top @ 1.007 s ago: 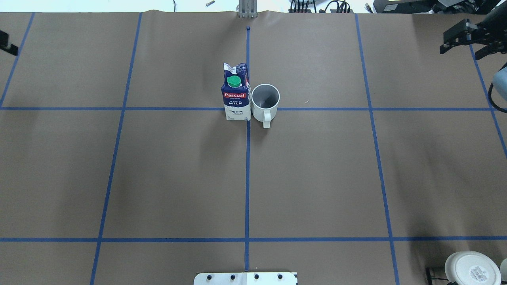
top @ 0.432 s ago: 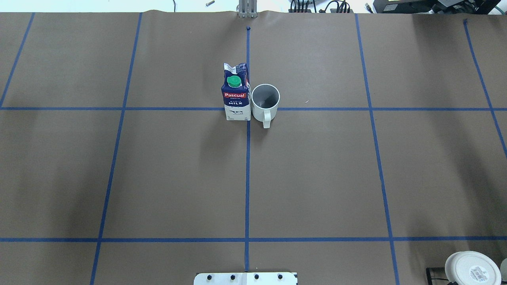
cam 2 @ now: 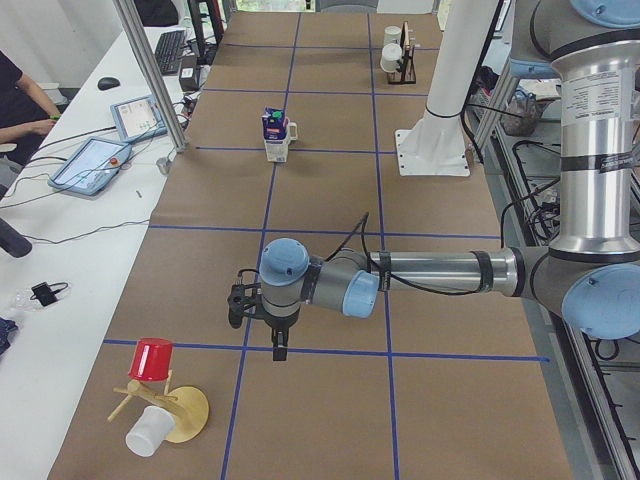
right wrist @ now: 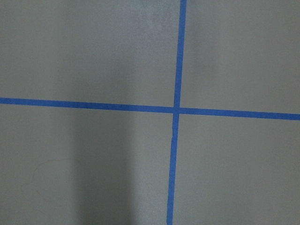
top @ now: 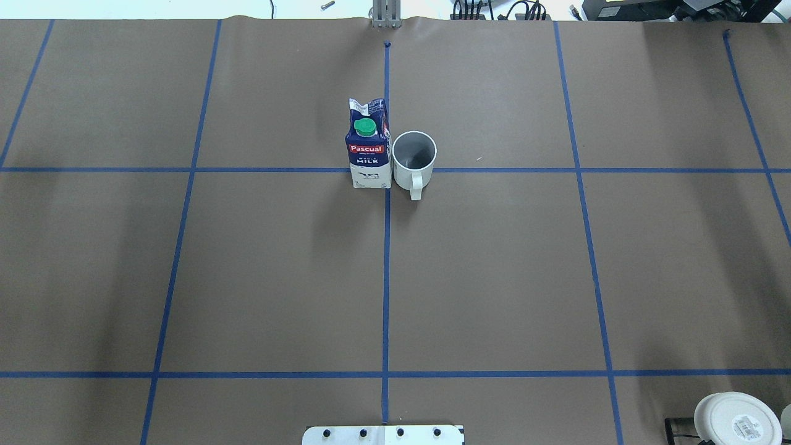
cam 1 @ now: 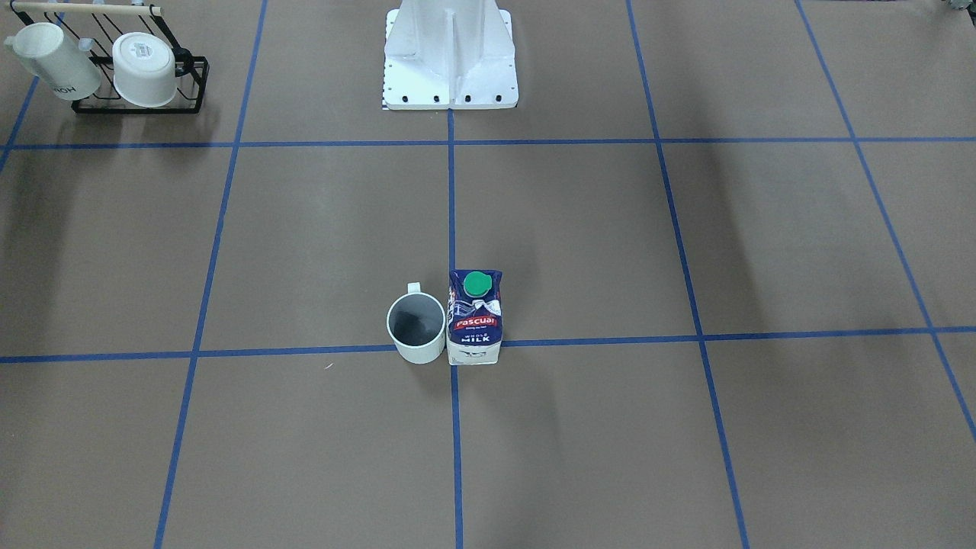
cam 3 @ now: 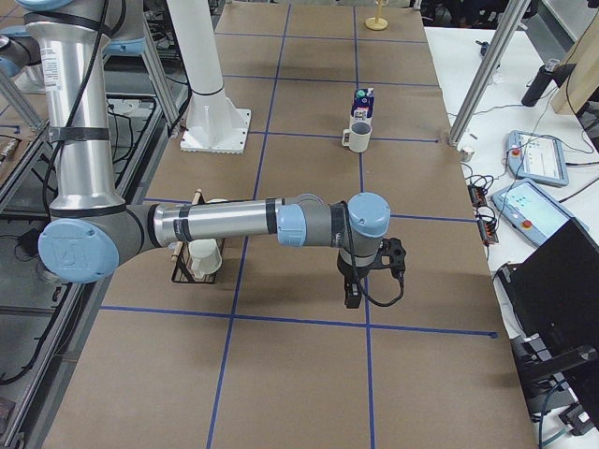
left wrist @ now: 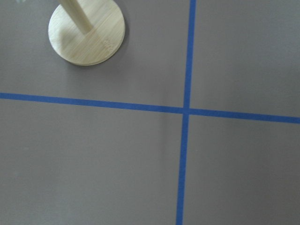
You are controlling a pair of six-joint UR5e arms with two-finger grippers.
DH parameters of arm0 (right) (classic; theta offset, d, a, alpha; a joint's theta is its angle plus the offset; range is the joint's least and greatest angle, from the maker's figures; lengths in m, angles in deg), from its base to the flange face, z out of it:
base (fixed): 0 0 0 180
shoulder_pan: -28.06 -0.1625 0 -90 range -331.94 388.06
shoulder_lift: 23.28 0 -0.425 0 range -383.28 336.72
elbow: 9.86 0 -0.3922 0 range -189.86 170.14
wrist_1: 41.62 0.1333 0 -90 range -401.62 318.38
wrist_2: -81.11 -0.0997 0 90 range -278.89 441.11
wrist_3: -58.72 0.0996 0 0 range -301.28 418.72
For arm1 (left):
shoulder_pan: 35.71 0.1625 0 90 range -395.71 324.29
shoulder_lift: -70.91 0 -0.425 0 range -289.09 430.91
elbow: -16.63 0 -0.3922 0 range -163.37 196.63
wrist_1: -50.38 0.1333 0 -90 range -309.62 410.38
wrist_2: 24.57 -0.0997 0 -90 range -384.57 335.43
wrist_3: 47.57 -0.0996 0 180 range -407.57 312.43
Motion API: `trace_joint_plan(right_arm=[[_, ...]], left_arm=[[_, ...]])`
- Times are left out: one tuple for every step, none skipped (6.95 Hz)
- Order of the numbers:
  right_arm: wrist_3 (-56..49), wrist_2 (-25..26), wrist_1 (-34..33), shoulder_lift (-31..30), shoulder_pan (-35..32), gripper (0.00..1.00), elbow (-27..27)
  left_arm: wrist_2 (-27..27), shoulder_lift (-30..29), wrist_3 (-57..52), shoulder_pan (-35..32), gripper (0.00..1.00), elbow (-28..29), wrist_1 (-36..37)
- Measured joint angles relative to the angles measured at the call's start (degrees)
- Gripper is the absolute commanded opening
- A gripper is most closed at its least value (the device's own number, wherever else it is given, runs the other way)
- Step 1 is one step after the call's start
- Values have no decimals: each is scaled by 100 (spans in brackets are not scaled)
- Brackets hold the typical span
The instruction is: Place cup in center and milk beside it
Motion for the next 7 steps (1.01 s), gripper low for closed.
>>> trace_joint_plan(right_arm=[[-9,-8,-13,-45,-58,100,4],[-14,-13,-15,-124,-89,100,-4],[-19,-26,-5,-229,-106,100,-11],[-21,-41,18,-320,-117,100,-11],[-22,-51,33,-355,-121,100,4],[-22,-58,36,-349,-123,100,16],[-21,-58,37,-338,-124,100,20]], left_arm=[[123,-44,-15,-59,99,-94,161],[165,-72,-13,-76,99,-147,241],[178,-81,-10,-79,99,-170,272],[184,-83,-9,-80,99,-175,281],[195,-80,-6,-80,99,-184,282],[207,-73,-2,-79,99,-200,282],[209,-70,0,-77,99,-208,284]])
